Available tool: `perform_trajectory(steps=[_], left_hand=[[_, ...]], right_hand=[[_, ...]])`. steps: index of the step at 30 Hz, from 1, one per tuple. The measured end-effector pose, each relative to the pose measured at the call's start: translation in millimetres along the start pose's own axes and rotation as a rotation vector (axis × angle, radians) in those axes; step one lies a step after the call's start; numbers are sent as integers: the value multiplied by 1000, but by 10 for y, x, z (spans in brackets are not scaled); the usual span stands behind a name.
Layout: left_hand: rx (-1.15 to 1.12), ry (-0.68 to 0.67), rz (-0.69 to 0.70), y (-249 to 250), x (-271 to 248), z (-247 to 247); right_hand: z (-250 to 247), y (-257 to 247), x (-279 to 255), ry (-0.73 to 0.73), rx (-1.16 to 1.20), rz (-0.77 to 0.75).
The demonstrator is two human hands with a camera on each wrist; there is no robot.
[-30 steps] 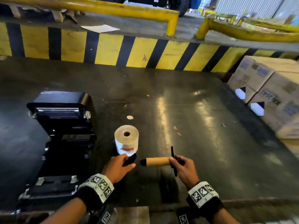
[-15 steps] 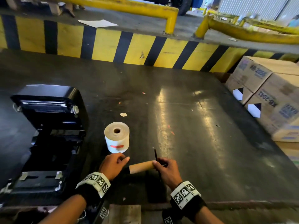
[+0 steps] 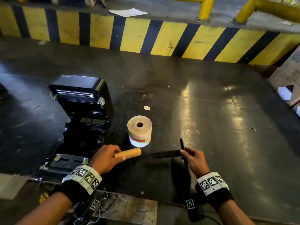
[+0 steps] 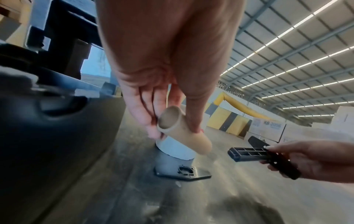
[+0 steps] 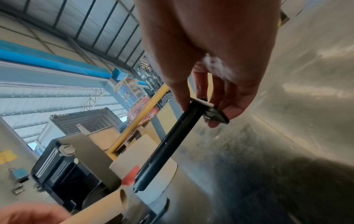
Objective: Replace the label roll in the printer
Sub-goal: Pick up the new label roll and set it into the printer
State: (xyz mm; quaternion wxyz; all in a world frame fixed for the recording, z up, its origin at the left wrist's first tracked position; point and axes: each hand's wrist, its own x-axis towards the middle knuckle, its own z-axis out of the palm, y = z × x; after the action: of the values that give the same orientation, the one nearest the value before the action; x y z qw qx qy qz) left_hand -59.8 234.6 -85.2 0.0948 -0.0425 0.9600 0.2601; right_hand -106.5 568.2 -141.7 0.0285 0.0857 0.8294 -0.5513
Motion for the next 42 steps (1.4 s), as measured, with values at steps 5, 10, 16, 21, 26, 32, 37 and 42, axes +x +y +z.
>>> perform_trajectory(steps=[5,10,16,21,26,32,37,42], left_hand=[[-51,-59,38,116,98,177],[118,-136,126,221,232,558],[-27,-119,83,255,351,418],[-324,41,-220,120,607,205],[-487,-160,-138,48,872,205],[-661,-144,-214,8,868,105],[-940,-185,-346,297,598,-181],[-1297,-299,-366,704,368,-291]], right_hand=[[376,-55,-167,-149,-197,20],[637,-170,-292,-104,-301,25],[578,-347,-231,-80,-400,-9],[778,-847,-56,-115,-382,-379],[1238,-1123,150,-334,-660,-248],[1154,-1218,220,-307,-430,-155],[807,-1354,1,-275,241,-43],[470,-1439,-145,-308,393,13]])
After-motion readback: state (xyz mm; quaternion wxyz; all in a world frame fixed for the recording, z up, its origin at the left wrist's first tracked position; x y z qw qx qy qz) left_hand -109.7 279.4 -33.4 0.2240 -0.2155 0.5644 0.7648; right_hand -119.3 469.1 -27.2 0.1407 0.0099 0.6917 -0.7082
